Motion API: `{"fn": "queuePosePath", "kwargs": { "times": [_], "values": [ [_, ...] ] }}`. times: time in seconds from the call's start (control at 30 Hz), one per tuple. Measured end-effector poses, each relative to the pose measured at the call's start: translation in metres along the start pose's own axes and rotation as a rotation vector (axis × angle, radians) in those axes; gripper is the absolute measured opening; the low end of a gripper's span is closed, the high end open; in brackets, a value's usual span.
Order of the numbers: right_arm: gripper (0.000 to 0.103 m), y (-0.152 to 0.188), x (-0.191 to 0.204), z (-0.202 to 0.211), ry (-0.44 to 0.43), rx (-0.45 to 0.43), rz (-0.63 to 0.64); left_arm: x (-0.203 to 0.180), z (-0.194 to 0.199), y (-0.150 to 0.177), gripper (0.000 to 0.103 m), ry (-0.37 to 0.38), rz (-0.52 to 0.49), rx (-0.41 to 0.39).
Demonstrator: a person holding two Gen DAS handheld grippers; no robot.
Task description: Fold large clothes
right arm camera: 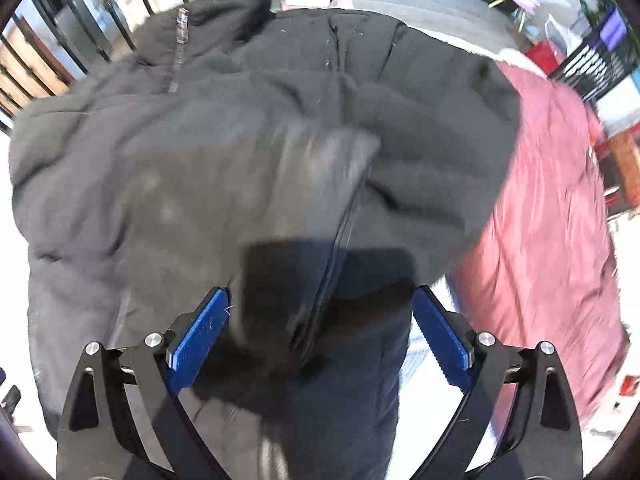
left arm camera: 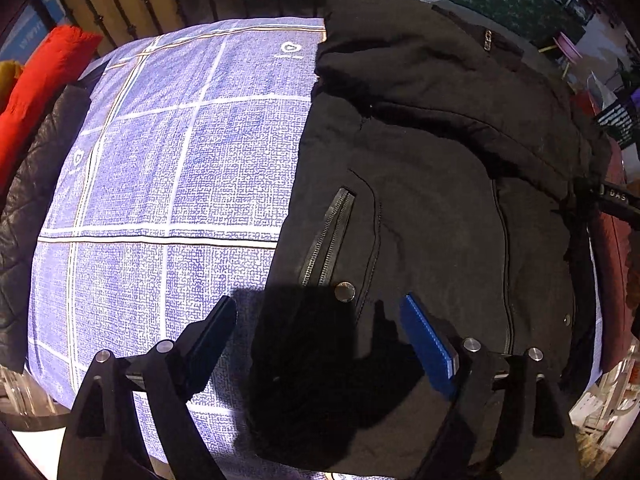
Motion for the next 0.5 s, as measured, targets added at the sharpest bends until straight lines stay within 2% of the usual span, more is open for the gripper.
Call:
{"fn": "queuePosePath", "kwargs": {
  "times": [0.07,0.17,0.27,0.5],
  "values": [
    [0.092,0.023,0.0,0.009,-0.029,0.01,-0.012,-0.009,0.001,0.0,0.082,-0.007,-0.049,-0.005],
    [0.092,0.056,0.002,0.017,-0.026,0.03,0.012,-0.022,0.001,0.0,0.084,-0.005,-0.112,-0.019],
    [0.092,0.089,-0.002,0.021,-0.046,0.078,0.007,-0.035,0.002,0.001,0.086,0.004,-0.173,-0.028],
    [0.092,0.133,-0.026,0.026,-0.08,0.142,-0.046,-0.051,0.001,0.009,0.086,0.051,-0.251,-0.019]
  ]
}}
Point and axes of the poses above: each gripper's, at about its wrist camera, not at the fingertips, and z roughly against the way its jaws point, x to its left, y to its underside, the point moved 4 cm from there along -z, roughly the way its jaws point, and after that the axes turned 9 degrees about -x, right-handed, at the moved point
